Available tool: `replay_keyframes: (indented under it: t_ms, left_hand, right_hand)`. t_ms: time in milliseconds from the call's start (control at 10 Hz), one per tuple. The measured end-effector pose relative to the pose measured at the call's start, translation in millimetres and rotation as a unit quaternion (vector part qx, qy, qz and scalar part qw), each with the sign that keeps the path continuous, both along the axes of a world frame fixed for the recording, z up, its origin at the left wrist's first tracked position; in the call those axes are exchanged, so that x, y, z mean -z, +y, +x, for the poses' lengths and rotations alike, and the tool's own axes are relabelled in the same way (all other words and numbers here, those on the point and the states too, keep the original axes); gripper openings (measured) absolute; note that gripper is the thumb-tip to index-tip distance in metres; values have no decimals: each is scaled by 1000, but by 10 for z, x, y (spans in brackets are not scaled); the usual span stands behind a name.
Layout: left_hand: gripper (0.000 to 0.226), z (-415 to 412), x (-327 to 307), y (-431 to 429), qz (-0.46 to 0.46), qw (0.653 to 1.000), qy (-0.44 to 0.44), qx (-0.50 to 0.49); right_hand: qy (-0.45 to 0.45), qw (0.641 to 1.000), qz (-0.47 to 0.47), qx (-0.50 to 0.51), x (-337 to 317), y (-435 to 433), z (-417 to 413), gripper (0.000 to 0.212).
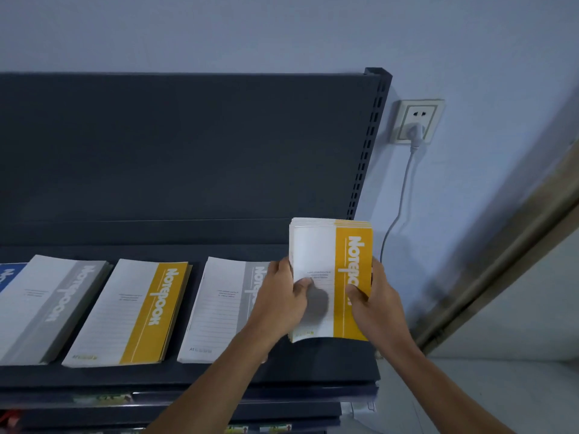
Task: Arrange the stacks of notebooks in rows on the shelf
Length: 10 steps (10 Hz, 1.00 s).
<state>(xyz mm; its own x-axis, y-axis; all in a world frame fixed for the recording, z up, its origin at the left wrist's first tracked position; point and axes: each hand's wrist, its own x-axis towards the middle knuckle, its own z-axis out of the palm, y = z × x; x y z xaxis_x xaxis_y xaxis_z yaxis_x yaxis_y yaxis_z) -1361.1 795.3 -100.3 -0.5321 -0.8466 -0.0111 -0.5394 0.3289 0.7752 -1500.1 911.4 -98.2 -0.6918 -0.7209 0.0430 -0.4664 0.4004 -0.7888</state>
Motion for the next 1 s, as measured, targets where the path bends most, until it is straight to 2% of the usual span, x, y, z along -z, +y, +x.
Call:
replay_keyframes:
  t_ms: [100,200,400,600,800,900,1000]
  left_hand:
    - [28,-88,19,-29,72,996,-39,-28]
    - [25,-122,110,20,51,995,-85,-28]
    - [35,-160,206,116,-8,989,-137,-52]
    - [40,-146,266,181,-53,984,-159,-59]
    - [42,-114,245,166,-51,986,-152,-42]
    - [40,14,160,166,-30,992,-118,-23]
    - [43,251,42,122,-43,997,-65,-24]
  right_hand:
    - [-36,997,71,20,16,-48,-119,22]
    - [-20,989,144,5,96,-86,-165,8]
    - [-46,978,203,0,199,-184,-222,20]
    - [-75,973,220,3,217,-207,-245,14]
    - [-65,968,242,18,226,-210,-203,22]
    - [5,965,261,37,190,-190,-106,25]
    - [169,953,245,61,119,-199,127,29]
